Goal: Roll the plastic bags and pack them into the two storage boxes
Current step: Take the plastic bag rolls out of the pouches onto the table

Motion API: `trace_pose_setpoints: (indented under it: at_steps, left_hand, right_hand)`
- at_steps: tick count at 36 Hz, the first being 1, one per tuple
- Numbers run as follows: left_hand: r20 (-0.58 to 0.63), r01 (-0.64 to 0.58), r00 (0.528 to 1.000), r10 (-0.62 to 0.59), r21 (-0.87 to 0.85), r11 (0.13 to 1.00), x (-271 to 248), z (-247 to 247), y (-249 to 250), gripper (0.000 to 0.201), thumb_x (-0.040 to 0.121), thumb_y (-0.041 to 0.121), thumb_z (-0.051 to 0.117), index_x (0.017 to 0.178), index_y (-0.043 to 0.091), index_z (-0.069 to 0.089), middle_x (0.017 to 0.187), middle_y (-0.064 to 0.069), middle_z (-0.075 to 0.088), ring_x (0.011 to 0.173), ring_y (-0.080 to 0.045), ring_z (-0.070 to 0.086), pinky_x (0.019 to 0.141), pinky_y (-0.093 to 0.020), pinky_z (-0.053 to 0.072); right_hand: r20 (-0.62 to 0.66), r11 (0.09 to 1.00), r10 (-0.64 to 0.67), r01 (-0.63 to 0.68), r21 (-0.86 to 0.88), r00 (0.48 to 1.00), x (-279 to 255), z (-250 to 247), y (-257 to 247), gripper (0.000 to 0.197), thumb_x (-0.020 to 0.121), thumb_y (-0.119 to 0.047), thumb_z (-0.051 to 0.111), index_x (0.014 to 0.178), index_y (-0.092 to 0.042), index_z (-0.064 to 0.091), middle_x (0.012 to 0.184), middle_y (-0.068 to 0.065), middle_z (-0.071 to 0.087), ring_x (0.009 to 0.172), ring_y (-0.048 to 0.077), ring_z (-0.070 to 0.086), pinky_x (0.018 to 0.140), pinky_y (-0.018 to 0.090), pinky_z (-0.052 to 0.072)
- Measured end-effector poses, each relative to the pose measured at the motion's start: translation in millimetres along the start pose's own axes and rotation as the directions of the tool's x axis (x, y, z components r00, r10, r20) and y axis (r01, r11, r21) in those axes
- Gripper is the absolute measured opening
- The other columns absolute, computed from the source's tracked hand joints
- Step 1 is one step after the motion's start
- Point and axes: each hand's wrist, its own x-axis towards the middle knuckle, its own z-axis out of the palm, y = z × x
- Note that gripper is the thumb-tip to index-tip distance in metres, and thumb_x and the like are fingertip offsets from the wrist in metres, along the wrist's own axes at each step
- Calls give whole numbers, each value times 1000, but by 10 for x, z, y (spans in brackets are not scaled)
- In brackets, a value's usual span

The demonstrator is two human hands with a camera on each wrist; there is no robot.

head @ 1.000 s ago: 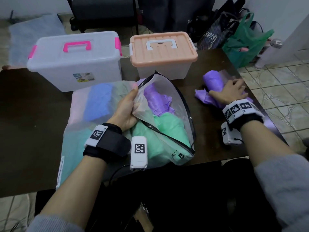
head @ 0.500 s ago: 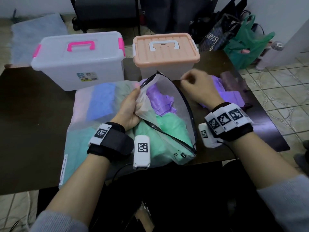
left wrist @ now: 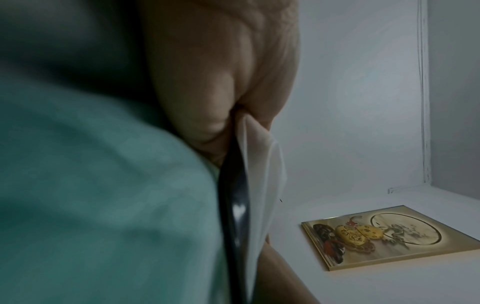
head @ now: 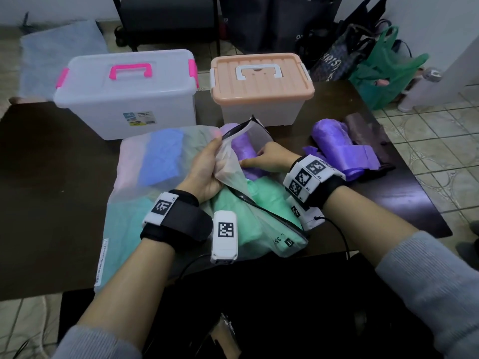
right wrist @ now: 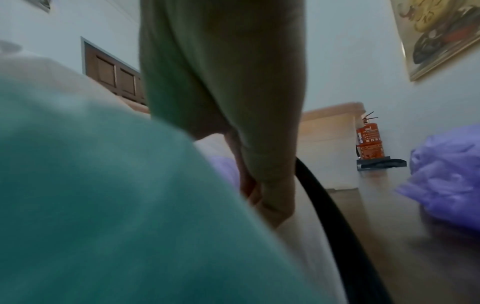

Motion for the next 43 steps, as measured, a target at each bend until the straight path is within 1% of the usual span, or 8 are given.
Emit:
trace_pose_setpoints:
  at_steps: [3,10,17,23,34,38,40,43]
  left_hand:
    - [14,-3,1000,3,11,1000,10,-14,-3,42,101,30,38,134,5,47,116,-15,54,99,-23,57,83,-33,53]
    - [27,-33,999,31,43,999,30,-19,-11,32,101,28,40,110,5,59,103,-12,64,85,-19,64,78,-31,56]
    - [52,-32,998,30,41,999,15,-4,-16,32,101,28,39,109,5,59,96,-11,65,74,-16,68,71,-31,58]
    - [16,-16,1000,16,58,998,7,-4,-14,42,100,32,41,129,3,51,131,-19,53,113,-29,56,90,-38,50]
    - [14,-21,1000,20,74,997,15,-9,-8,43,100,32,42,130,2,51,128,-18,56,101,-25,62,92,-38,51]
    - [2,-19,1000,19,86,996,10,-6,-11,47,100,33,42,133,0,49,132,-20,55,122,-30,54,96,-39,49]
    - [9,-21,1000,20,96,995,-1,-3,-8,48,100,34,41,133,1,49,131,-20,55,123,-30,53,97,-40,48]
    - [9,-17,1000,16,112,994,-13,-5,-8,49,100,35,39,135,1,48,134,-19,53,125,-29,51,107,-43,40]
  right_hand:
    - [-34,994,18,-14,107,999,39,3,54,46,72,-47,74,58,-12,48,54,0,45,49,13,42,48,24,34]
    - [-65,980,33,-20,196,997,56,43,66,40,69,-42,73,56,-9,55,53,5,51,48,18,46,50,25,38]
    - [-33,963,-21,29,269,999,31,36,98,36,78,-38,73,60,-12,55,59,1,49,53,12,44,48,21,35]
    - [-35,982,-102,106,158,994,-18,93,45,41,81,-40,70,59,-14,47,62,1,49,58,16,44,51,24,32]
    - [-63,959,39,-20,284,997,-14,35,7,41,68,-38,77,54,-14,46,55,0,47,49,13,42,48,23,33]
    - [-3,902,87,-78,424,996,-70,-44,-49,52,53,-46,78,85,-7,66,83,7,68,68,19,64,61,28,52]
    - [44,861,95,-104,498,995,-113,-111,-67,57,60,-40,77,103,-4,65,91,10,70,76,21,67,69,30,55]
    - [97,818,93,-132,559,991,-166,-231,-46,38,75,-33,70,99,-4,63,78,9,67,57,17,64,53,19,51]
